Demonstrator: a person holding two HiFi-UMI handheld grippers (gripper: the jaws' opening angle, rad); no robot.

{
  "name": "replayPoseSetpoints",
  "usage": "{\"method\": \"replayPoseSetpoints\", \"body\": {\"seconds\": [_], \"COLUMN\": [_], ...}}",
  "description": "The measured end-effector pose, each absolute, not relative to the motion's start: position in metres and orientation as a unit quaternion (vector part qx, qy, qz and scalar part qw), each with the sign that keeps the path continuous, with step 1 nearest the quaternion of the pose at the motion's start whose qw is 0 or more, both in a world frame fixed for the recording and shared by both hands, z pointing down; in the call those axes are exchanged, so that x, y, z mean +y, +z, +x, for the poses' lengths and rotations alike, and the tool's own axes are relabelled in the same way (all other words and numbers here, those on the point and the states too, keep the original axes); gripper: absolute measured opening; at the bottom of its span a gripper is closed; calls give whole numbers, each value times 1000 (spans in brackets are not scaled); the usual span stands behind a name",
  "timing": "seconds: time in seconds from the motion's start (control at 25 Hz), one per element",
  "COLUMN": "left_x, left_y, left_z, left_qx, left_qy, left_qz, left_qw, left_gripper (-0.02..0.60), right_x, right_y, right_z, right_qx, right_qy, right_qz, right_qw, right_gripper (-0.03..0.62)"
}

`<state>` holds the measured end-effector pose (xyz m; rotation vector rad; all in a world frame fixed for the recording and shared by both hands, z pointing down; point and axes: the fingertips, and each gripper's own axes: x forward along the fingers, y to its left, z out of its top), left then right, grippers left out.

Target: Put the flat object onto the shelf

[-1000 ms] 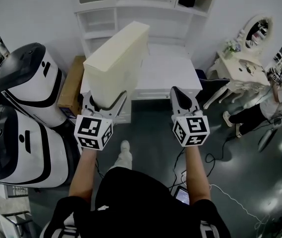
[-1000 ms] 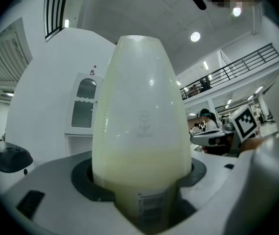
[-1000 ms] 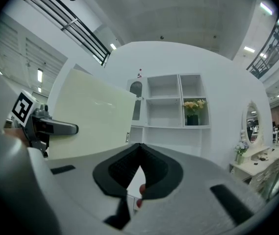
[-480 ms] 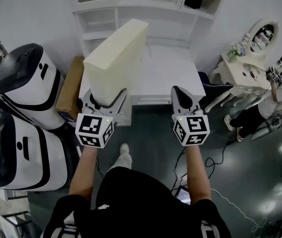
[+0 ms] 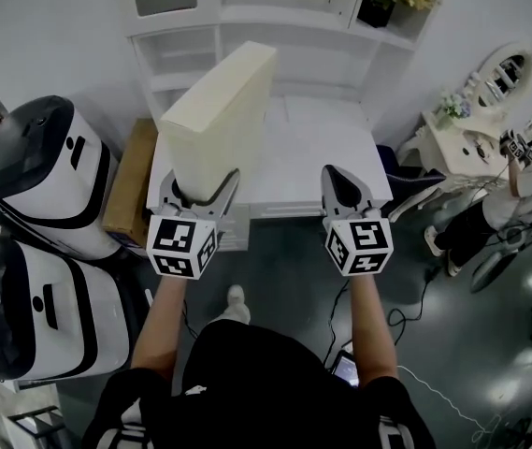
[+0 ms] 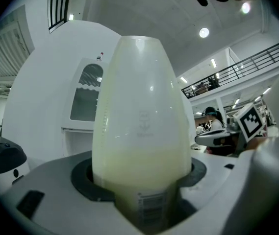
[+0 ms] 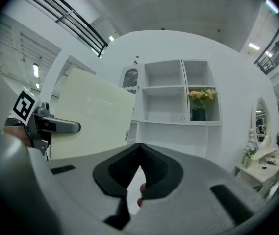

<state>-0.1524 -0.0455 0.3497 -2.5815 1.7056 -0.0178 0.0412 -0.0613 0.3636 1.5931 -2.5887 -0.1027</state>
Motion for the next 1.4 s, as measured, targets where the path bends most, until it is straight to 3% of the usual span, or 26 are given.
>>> {"method": "replayPoseSetpoints", "body": {"seconds": [0.64,1.4], "left_x": [-174,-247], "left_y": [345,352], "left_z": [-176,-207], "left_qx": [534,515], "left_qy": [-13,-18], "left_qz": [-845,-857], "left_qw": [21,23], "left_gripper": [308,308], "right_x": [-190,-269], "right_y": [367,384], "right_z": [9,-22], "right_qx": [-845,-835], "right_qy": [-27,-18], "right_qz": [529,544], "right_qw": [69,82], "right_gripper": [0,0]}}
